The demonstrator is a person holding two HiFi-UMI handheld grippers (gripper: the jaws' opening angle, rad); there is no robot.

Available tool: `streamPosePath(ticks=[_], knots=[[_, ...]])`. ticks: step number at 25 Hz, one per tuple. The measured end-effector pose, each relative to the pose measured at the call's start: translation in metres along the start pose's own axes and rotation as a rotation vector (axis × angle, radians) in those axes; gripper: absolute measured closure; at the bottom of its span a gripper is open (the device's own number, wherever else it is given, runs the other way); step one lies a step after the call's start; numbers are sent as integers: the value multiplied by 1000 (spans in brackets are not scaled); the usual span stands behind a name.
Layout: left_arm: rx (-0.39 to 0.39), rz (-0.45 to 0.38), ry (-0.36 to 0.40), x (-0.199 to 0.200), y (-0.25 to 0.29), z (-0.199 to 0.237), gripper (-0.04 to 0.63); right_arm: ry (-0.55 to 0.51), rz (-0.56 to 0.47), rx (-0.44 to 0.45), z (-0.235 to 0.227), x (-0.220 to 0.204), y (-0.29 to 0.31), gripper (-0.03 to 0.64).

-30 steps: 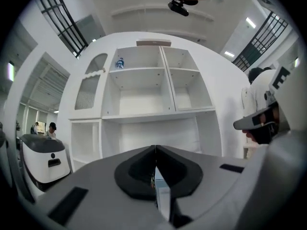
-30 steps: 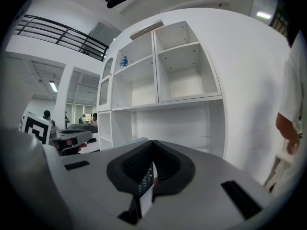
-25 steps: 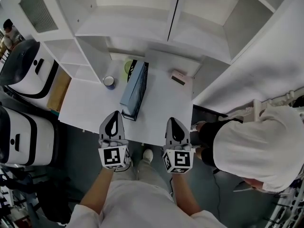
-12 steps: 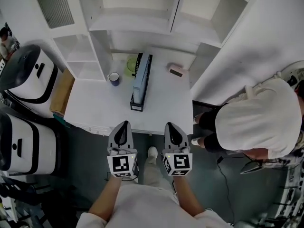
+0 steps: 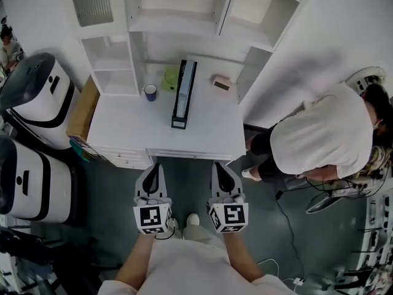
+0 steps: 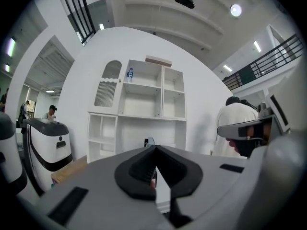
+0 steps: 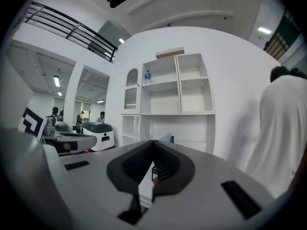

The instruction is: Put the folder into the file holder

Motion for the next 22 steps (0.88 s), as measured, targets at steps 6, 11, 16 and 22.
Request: streamPosePath(ticks=[6,11,16,22], knots=[[-1,-22,18,12,-27,-22,604,4,-39,17,1,8,-35,624],[-30,-7,10,11,-54,-54,604,-6,-58,22,-8,7,-65,624],[-33,3,2,7,-80,-74,604,30,-43,12,-11,1,-94,624],[-26,2,-16,3,-101,-83,604,18,-39,24,-14,-1,-115,624]])
Point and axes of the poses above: the fingertips, and each gripper's own axes: y forward along the fingers, z to its left, x out of its top, the point moved 9 cm from there along -y, backward along the fingers, and after that the axes turned 2 degrees about -x, right-handed, at the moved point
